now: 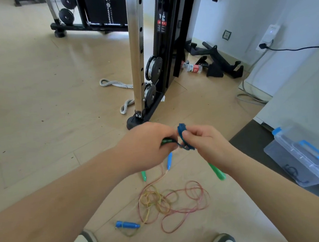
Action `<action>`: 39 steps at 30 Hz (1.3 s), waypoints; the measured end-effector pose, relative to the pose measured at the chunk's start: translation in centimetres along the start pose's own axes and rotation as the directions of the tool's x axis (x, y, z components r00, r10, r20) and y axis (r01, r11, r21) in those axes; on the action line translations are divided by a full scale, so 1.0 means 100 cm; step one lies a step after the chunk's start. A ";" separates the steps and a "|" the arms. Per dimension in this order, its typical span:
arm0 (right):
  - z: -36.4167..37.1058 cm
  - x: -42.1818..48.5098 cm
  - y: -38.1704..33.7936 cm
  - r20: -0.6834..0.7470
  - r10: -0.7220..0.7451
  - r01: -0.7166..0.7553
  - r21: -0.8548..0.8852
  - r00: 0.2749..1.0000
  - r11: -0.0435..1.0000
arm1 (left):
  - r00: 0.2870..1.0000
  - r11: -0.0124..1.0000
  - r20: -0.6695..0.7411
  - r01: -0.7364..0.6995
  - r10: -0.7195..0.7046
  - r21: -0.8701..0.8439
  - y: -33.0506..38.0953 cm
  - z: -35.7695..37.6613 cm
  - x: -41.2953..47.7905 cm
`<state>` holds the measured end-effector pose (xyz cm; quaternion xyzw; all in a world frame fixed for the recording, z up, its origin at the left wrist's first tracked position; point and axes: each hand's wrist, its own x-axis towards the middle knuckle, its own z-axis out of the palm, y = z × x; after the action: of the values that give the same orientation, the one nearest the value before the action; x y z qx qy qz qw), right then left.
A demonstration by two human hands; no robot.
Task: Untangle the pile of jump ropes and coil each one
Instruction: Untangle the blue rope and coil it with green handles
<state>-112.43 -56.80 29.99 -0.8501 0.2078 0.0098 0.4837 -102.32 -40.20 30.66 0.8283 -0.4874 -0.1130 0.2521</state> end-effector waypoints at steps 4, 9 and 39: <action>0.000 -0.002 -0.007 0.147 0.030 -0.045 0.105 0.989 0.993 | 0.989 0.998 -0.138 -0.062 0.059 -0.012 -0.016 -0.008 0.004; 0.003 -0.005 -0.008 0.249 0.011 -0.042 0.121 0.969 0.992 | 0.939 0.972 -0.262 -0.191 0.222 0.139 -0.026 -0.012 0.005; 0.005 0.003 0.001 0.144 0.070 -0.131 0.480 0.987 0.867 | 0.971 0.817 0.031 0.217 -0.238 -0.534 0.006 0.000 0.000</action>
<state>-112.04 -56.52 29.60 -0.6864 0.2176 0.0340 0.6931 -102.77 -40.48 31.00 0.7796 -0.3297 -0.2578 0.4658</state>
